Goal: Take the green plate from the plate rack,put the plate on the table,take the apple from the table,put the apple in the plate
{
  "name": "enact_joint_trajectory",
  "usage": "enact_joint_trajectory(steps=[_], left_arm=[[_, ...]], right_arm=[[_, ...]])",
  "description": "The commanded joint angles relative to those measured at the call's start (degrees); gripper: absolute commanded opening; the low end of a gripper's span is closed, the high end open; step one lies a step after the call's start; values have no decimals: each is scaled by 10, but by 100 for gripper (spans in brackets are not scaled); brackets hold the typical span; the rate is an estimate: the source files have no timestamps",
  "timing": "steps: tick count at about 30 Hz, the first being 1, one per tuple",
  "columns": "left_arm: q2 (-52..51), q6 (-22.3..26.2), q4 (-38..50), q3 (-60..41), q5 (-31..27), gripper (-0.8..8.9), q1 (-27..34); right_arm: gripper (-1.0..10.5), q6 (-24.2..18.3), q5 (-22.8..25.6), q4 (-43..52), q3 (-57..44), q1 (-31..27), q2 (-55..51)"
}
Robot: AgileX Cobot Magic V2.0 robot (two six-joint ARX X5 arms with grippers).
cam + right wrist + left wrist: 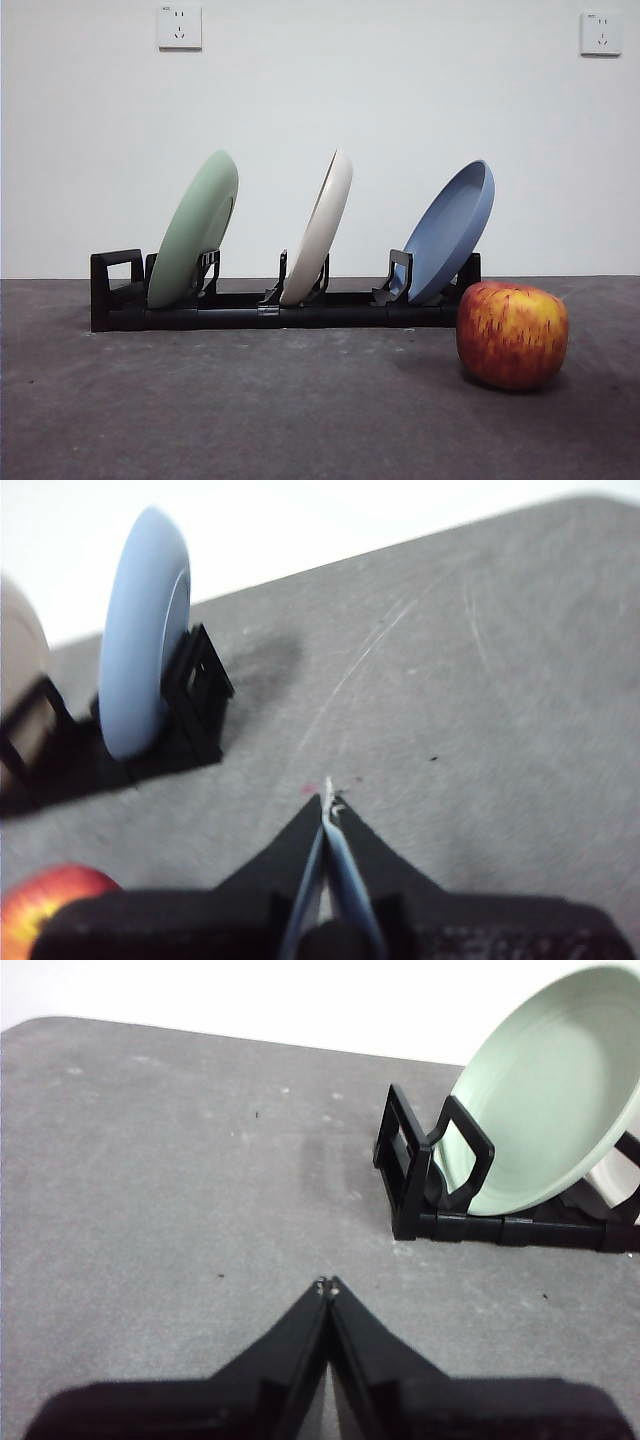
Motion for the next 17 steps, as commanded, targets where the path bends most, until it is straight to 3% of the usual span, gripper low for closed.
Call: enact_joint_trajectory(steps=[1, 4, 10, 13, 17], left_arm=[[1, -17, 6, -3, 2, -3, -1], [1, -47, 6, 5, 13, -4, -1], [18, -51, 1, 60, 82, -5, -1], [48, -51, -19, 105, 110, -5, -1], [104, -51, -58, 174, 149, -5, -1]], right_arm=[[1, 105, -2, 5, -5, 0, 0], [-3, 128, -10, 5, 3, 0, 0], [-9, 131, -59, 3, 55, 0, 11], [-9, 115, -75, 4, 95, 0, 37], [-8, 96, -131, 3, 158, 0, 91]])
